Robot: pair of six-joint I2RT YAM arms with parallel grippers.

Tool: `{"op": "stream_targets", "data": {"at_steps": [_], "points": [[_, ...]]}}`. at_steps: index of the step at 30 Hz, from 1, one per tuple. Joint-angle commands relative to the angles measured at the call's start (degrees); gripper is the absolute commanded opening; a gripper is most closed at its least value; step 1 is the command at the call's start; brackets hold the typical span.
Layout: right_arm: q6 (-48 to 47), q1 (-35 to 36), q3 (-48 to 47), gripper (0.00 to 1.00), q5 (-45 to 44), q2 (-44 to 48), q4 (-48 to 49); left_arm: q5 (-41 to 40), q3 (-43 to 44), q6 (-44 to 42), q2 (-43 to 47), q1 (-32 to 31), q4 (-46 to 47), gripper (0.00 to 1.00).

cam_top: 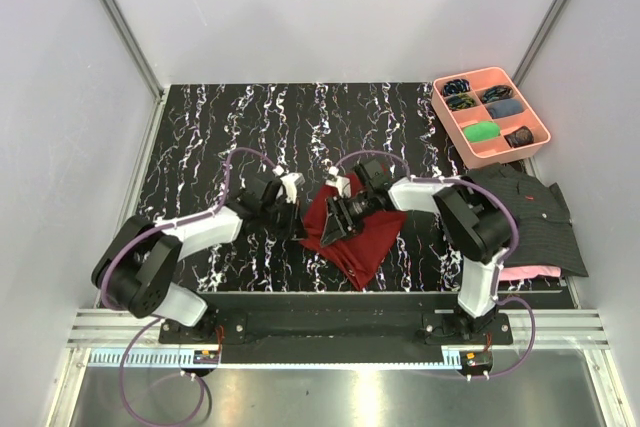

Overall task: Fold the napkin, place the utensils inside, and roll it up
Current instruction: Roll the napkin at the center of the board.

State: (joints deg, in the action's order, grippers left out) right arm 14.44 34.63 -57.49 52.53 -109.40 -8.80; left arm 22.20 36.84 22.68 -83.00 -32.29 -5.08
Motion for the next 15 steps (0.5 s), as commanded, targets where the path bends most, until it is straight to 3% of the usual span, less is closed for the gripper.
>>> {"op": "stream_targets", "data": {"at_steps": [1, 7, 10, 15], "points": [[-2.04, -0.71, 0.54, 0.69, -12.69, 8.32, -3.33, 6.10, 3.76, 1.14, -1.37, 0.83, -3.79, 0.00], [-4.50, 0.34, 6.34, 0.77, -27.18, 22.36, -4.47, 10.14, 6.14, 1.05, -2.60, 3.11, -6.69, 0.00], [-6.61, 5.25, 8.10, 0.85, -36.40, 27.03, -5.00, 12.43, 7.28, 1.23, -4.35, 3.73, -7.75, 0.00], [-7.32, 15.88, 8.54, 0.86, -49.95, 29.16, -5.09, 14.98, 8.16, 1.76, -6.38, 4.43, -8.45, 0.00]]}}
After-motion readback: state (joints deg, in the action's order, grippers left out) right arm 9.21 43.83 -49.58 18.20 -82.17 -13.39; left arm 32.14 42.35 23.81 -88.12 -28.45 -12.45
